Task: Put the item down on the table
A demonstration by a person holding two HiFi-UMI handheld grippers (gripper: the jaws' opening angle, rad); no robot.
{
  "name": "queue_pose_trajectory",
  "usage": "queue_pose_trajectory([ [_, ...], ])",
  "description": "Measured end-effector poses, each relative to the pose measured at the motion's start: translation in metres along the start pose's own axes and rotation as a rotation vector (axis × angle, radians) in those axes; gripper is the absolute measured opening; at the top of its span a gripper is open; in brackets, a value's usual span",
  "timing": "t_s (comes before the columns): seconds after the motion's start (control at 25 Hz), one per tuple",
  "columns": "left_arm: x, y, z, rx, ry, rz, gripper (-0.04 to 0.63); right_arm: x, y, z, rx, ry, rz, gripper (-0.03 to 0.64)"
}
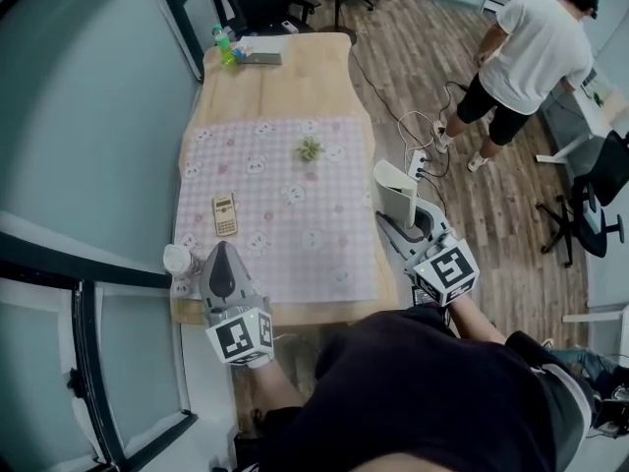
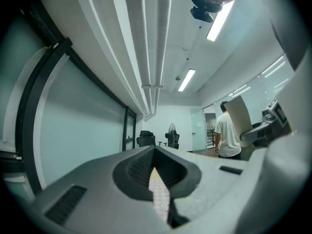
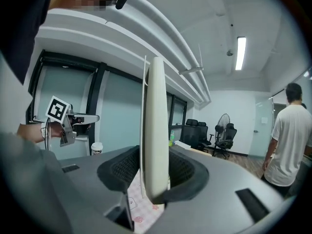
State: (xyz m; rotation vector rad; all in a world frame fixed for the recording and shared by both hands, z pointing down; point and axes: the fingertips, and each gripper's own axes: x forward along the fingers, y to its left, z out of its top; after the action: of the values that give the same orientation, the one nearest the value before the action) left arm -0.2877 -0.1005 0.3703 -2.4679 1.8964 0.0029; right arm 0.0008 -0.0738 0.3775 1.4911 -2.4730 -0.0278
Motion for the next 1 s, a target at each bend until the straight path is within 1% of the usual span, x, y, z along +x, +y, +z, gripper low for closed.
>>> queue_pose_trajectory([
  [0.24,0.001,0.039,-0.019,-0.029,0.021,0.007,0.000,0.030,0.030,0.011,-0.048,0.030,0.025,0.170],
  [0.4,0.006,0.056,-0.032,-0.040,0.035,-0.005,0.000,0.045,0.048,0.012,-0.042,0.033,0.023,0.169],
  [0.52,0.007,0.057,-0.035,-0.054,0.030,-0.010,0.000,0.053,0.055,0.008,-0.050,0.047,0.039,0.169],
  [0.76,0.008,0.056,-0.038,-0.044,0.044,0.002,-0.001,0.072,0.062,0.007,-0.044,0.051,0.108,0.169],
  [1.0,0.016,0.030,-0.035,-0.024,0.065,0.040,0.000,0.089,0.041,-0.007,-0.007,0.037,0.184,0.169],
])
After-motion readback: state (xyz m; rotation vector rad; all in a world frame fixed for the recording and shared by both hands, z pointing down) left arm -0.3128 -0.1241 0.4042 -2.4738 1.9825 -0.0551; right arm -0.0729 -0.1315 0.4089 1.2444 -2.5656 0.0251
